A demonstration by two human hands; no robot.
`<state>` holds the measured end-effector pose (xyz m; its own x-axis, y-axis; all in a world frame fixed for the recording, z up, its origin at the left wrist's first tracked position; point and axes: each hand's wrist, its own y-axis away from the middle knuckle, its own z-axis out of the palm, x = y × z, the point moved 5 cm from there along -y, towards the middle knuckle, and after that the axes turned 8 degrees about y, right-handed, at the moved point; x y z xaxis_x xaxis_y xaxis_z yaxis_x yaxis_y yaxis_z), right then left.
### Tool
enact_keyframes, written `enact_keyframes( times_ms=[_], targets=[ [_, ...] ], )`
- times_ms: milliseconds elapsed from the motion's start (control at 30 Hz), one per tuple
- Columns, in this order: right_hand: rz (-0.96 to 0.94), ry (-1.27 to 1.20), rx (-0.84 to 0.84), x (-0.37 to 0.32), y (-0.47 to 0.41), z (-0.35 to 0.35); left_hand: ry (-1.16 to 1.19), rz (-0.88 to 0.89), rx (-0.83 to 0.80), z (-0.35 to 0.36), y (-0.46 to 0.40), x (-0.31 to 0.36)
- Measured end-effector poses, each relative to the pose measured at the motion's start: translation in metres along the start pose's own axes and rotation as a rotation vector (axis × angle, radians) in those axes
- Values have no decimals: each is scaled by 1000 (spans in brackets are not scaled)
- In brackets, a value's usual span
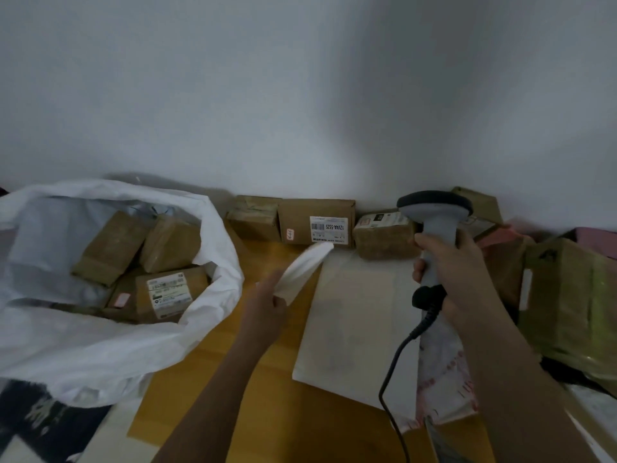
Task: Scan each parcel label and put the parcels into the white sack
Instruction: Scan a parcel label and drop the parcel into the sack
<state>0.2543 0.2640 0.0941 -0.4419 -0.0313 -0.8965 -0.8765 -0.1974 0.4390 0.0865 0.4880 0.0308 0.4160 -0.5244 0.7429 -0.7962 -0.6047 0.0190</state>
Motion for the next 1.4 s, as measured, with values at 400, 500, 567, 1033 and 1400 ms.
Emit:
enact_keyframes(
  times_ms=[400, 500, 567, 1033, 1400],
  targets=[
    [-3, -47, 42, 10, 35, 11, 729, -227, 422, -107, 25, 40],
    [-16, -55, 65, 12, 40, 7, 1062, -377, 407, -96, 30, 44],
    [-20, -70, 78, 14, 43, 5, 1195, -479, 372, -83, 32, 42],
    [-401, 214, -61, -18, 53, -7, 288, 66, 69, -90, 27, 96],
    [-274, 145, -62, 2, 54, 11, 206, 223, 547, -124, 34, 105]
  ],
)
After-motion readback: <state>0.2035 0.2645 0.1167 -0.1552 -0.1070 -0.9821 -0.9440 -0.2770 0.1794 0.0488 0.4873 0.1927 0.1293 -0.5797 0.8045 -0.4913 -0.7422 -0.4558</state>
